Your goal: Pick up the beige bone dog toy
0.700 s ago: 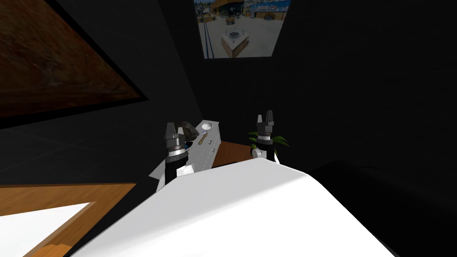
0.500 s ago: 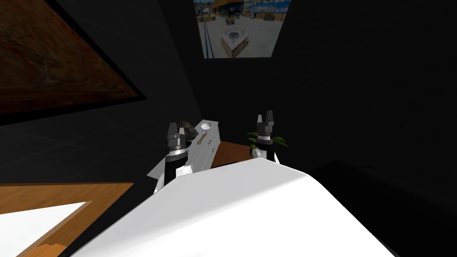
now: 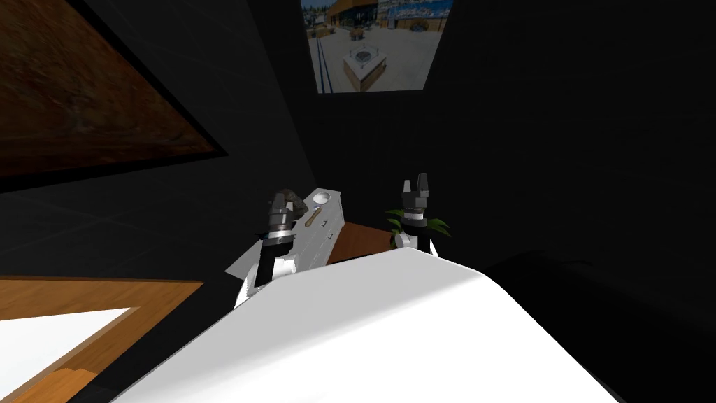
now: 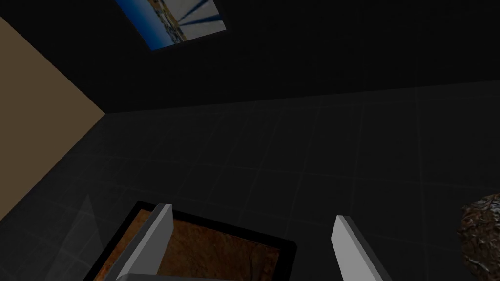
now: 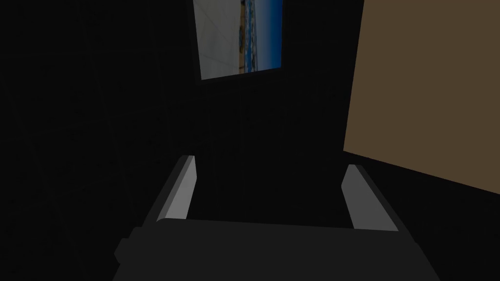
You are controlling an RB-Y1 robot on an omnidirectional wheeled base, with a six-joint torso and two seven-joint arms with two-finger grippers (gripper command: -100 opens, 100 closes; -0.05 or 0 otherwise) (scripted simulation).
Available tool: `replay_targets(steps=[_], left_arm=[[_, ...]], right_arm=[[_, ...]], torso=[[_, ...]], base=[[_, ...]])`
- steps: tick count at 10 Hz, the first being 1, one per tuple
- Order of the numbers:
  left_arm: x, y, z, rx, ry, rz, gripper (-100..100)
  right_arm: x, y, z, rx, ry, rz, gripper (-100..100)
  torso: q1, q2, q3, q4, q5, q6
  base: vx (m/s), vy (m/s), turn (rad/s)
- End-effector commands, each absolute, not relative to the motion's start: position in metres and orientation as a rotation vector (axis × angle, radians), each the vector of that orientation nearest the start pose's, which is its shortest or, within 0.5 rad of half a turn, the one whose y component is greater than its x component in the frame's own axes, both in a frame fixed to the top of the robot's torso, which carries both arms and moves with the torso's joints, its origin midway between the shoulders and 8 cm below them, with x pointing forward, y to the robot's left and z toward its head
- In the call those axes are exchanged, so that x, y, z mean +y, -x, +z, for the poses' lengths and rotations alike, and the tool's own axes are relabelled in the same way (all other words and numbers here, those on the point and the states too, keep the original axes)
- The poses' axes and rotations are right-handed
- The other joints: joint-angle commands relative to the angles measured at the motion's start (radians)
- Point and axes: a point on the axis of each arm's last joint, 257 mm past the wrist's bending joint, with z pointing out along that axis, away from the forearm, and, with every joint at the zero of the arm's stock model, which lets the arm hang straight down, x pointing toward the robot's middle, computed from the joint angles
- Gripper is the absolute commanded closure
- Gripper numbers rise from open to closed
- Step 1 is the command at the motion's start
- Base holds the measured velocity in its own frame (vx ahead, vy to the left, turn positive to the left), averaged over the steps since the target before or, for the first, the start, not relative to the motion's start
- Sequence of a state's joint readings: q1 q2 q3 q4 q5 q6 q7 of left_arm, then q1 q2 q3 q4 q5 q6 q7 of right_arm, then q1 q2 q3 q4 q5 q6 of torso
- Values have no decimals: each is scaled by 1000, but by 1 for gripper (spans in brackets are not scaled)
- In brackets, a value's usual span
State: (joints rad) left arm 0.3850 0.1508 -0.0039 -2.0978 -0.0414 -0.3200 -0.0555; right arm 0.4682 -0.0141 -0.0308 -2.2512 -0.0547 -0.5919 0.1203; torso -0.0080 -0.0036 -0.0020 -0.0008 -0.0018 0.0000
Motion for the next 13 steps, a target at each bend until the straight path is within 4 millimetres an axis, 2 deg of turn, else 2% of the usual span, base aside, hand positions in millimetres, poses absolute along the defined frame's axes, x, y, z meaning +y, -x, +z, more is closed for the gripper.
replay_targets(steps=[1,2,3,5,6,8,9,10,11,13], left_arm=[[274,-430,-77,992,743,-1162,-100],[280,-441,-87,1013,776,-1158,-100],[280,-441,-89,1017,780,-1156,-100],[291,-463,-107,1055,853,-1148,-100],[292,-464,-113,1062,862,-1143,-100],[303,-485,-131,1091,941,-1139,-100],[305,-486,-138,1106,957,-1130,-100],[311,-497,-150,1124,1006,-1125,-100],[311,-497,-151,1127,1010,-1123,-100],[320,-517,-171,1152,1104,-1122,-100]], right_arm=[[-290,-333,40,550,-563,1222,0],[-290,-333,40,550,-563,1222,0],[-290,-333,40,550,-563,1222,0],[-290,-333,40,550,-563,1222,0],[-290,-333,40,550,-563,1222,0],[-290,-333,40,550,-563,1222,0],[-290,-333,40,550,-563,1222,0],[-290,-333,40,550,-563,1222,0],[-290,-333,40,550,-563,1222,0],[-290,-333,40,550,-563,1222,0]], torso=[[0,0,0,0,0,0],[0,-2,-1,0,0,0],[0,-1,-1,0,0,0],[4,0,0,0,1,0],[3,-1,0,0,1,0],[3,-1,-1,0,1,0],[2,-1,-1,0,0,0],[2,0,0,0,0,0],[3,-1,-1,0,1,0],[4,-1,-1,0,1,0]], base=[[72,-126,118],[58,-130,131],[24,-85,53],[41,-65,104],[42,-68,65],[49,-95,138],[37,-88,56],[55,-79,105],[49,-63,63],[57,-85,136]])
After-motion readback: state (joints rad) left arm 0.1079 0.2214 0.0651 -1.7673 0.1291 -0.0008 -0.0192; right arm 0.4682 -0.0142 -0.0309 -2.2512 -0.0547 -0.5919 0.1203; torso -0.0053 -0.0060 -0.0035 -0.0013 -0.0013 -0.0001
